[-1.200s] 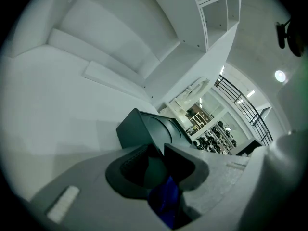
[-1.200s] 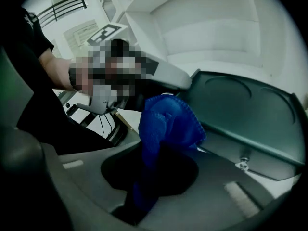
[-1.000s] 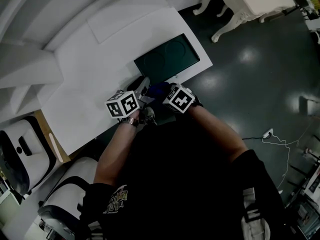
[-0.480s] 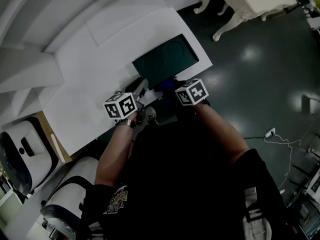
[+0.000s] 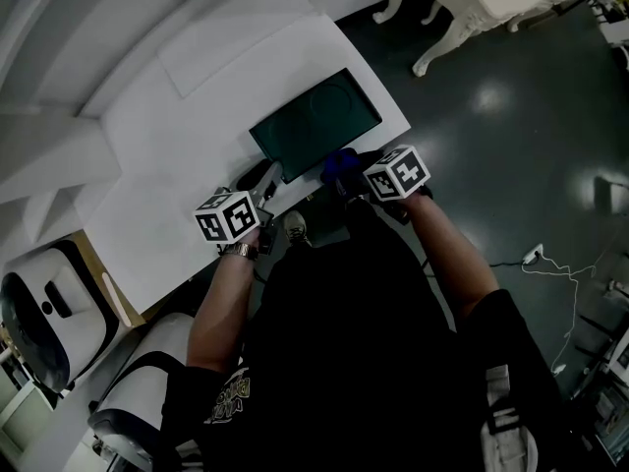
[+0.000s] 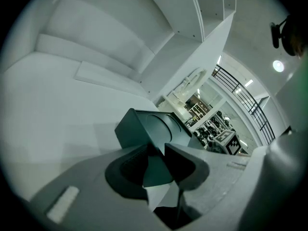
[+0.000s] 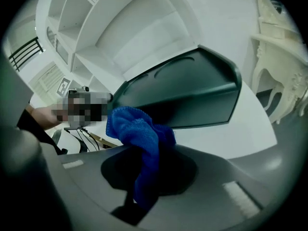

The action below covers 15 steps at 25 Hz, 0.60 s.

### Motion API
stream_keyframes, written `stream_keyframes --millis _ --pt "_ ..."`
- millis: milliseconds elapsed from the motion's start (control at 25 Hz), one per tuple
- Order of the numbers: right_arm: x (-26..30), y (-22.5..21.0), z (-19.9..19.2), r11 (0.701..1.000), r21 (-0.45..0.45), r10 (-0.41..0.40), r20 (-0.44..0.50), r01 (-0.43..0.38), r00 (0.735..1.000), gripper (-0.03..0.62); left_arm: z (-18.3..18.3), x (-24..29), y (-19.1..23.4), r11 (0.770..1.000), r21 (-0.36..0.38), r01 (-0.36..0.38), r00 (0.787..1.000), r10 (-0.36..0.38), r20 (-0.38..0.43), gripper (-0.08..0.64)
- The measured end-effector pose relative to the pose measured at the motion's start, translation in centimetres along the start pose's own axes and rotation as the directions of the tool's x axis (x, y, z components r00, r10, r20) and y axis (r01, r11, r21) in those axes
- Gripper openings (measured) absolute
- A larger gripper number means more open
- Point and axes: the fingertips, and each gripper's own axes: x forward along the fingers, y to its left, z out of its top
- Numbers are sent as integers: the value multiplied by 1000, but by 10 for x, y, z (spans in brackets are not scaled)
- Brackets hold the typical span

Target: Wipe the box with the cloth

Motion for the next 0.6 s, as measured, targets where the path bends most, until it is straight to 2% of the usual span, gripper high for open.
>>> stream_keyframes --millis 120,320,600 --pt "-12 -18 1 1000 1 -11 -11 11 1000 91 0 0 0 1000 12 -4 1000 4 -5 115" --pt "-36 -61 14 995 68 -73 29 71 997 91 -1 1 -1 999 32 -1 1000 2 -22 118" --pt "-62 -99 15 978 150 -154 76 142 985 91 -1 0 -1 999 35 -8 1000 9 -18 118"
